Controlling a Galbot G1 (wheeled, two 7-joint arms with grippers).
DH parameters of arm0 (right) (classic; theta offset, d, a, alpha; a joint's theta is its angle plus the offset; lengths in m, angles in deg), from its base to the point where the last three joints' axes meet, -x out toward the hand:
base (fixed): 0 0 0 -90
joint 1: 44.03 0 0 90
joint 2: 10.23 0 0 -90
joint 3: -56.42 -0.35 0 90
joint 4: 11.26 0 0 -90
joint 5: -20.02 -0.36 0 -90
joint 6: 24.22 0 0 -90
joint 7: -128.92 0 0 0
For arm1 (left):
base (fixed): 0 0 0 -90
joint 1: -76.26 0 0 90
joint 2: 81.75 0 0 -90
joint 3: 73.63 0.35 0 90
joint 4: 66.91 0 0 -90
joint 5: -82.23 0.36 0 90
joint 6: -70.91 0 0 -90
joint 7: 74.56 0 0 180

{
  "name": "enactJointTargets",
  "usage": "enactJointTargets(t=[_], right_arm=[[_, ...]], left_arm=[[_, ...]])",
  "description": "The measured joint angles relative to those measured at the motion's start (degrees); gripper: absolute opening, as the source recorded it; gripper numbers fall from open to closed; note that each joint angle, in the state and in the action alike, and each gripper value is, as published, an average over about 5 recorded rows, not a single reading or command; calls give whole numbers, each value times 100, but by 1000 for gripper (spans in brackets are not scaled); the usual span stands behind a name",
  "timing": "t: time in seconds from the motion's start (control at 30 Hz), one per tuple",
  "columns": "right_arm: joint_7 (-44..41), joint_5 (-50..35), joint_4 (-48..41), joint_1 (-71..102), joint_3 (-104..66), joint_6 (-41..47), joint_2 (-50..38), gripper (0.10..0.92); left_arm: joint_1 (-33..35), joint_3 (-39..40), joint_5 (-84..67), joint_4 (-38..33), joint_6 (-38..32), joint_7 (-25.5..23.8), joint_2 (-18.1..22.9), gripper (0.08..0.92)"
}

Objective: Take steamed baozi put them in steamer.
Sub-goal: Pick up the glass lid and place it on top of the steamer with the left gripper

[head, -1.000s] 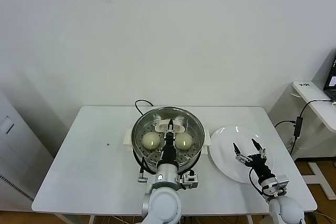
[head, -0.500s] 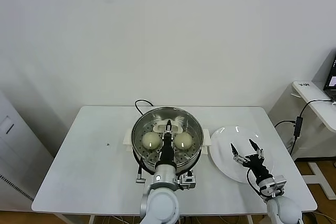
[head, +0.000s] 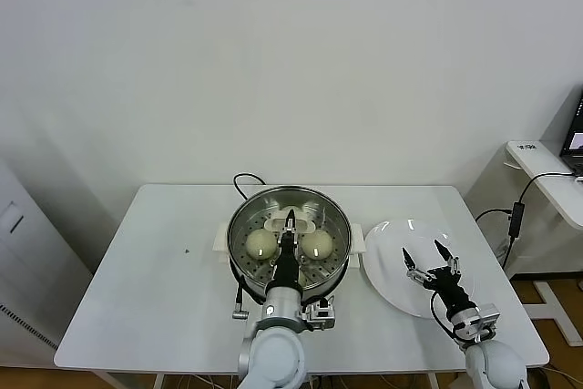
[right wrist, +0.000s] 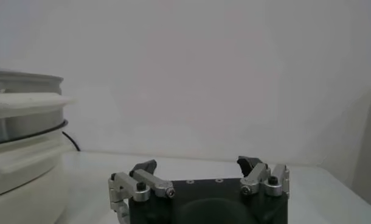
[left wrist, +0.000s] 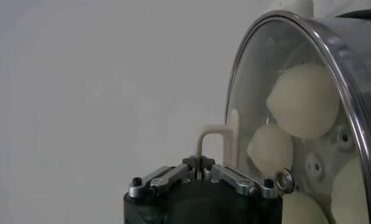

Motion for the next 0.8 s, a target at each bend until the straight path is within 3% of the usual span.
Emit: enactJointTargets(t=[0.4,0.67,0.8], right_arm=[[-66,-54,65,-38,17,46,-10,823],[-50,-150,161,-57,27,208,-27,823],[51,-192,200,-71,51,302,-51,823]], left_arm=[[220,-170,-1539,-855,-289,-149,-326,530],[205,-721,-4213,-1705,-717,-197,-702,759],[198,-1236,-5755,-1953,-852,71,-884,816]])
